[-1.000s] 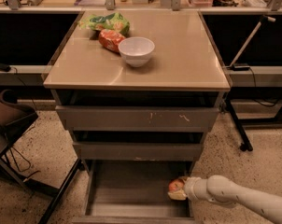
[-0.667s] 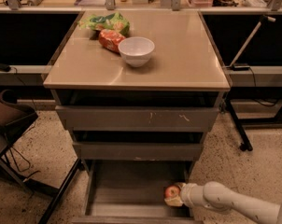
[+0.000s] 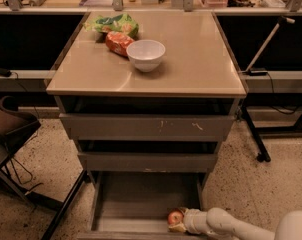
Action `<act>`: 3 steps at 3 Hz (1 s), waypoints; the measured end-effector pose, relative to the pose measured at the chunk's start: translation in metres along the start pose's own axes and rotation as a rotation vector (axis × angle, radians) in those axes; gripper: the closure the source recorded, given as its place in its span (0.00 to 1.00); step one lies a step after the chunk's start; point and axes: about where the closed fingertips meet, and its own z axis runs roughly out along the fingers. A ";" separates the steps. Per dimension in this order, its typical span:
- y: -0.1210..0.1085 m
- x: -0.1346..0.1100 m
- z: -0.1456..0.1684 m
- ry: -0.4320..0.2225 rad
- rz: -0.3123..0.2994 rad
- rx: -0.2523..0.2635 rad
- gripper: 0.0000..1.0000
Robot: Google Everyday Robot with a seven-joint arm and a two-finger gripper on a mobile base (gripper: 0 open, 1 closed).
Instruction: Place apple into bottom drawer
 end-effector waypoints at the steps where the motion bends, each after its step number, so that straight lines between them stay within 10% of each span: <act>1: 0.002 0.007 0.006 0.000 0.008 -0.001 0.83; 3: 0.002 0.007 0.006 0.000 0.008 -0.001 0.36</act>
Offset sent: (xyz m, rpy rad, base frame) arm -0.0025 0.0012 -0.0089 0.0033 0.0052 -0.0046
